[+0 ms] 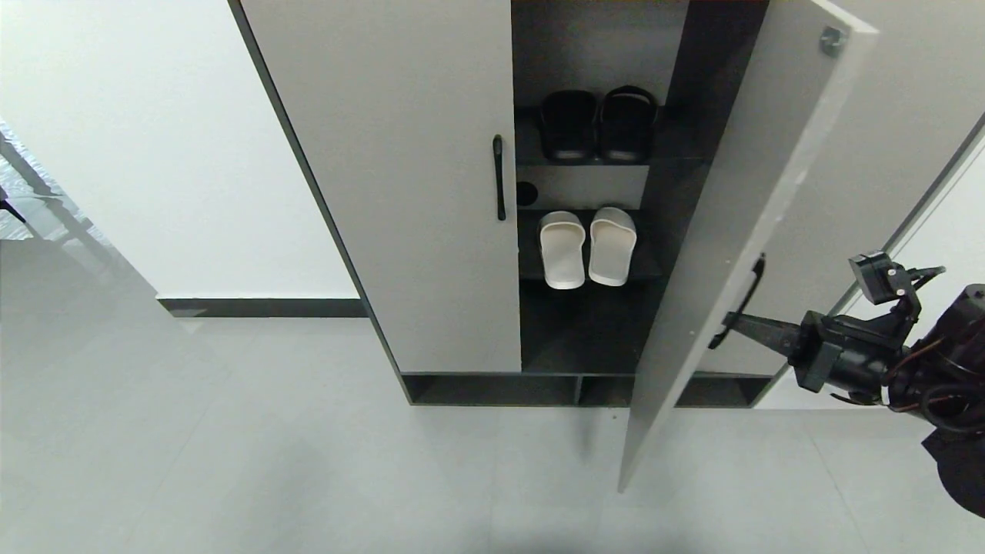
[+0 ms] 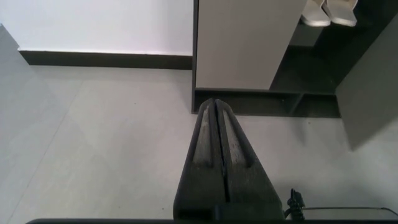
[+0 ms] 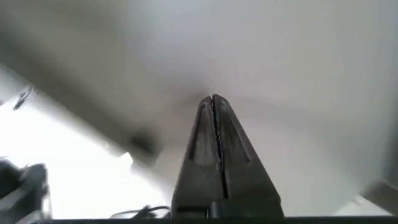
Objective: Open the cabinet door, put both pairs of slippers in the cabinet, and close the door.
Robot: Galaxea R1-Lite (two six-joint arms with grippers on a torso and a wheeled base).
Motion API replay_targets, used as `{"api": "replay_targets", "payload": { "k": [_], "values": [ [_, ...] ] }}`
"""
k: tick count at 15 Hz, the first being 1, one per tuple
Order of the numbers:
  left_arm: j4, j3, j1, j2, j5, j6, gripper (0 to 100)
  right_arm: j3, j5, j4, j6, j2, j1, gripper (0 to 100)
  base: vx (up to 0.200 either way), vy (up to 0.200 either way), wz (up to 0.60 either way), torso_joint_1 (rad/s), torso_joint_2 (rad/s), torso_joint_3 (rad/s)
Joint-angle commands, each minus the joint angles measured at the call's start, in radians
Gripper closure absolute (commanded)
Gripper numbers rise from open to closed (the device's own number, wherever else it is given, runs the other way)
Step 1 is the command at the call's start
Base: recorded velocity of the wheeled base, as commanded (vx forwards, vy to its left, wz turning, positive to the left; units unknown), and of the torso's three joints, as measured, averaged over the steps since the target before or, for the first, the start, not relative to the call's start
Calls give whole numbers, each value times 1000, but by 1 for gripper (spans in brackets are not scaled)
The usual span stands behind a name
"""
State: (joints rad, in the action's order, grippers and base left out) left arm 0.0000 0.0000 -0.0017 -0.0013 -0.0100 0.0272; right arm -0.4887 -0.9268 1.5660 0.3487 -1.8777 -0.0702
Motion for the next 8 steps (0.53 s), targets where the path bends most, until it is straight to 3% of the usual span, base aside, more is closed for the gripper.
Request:
{"api": "replay_targets", "payload": {
  "k": [1,3,6,7,8],
  "values": [
    [0,0,0,1,-1,0,100,7,83,-7,-28,-11,-92,100,0,0,0,0,0,0],
    [0,0,0,1,-1,-1,100,-65,332,-7,-53,-90,-175,100,0,0,0,0,0,0],
    [0,0,0,1,-1,-3,100,-140,649,-63,-188,-143,-292,100,200,0,0,1,2,2],
    [0,0,0,1,-1,-1,100,-148,718,-61,-229,-147,-318,100,200,0,0,7,-7,7],
    [0,0,0,1,-1,0,100,-151,749,-60,-244,-146,-333,100,0,0,0,0,0,0]
  ]
}}
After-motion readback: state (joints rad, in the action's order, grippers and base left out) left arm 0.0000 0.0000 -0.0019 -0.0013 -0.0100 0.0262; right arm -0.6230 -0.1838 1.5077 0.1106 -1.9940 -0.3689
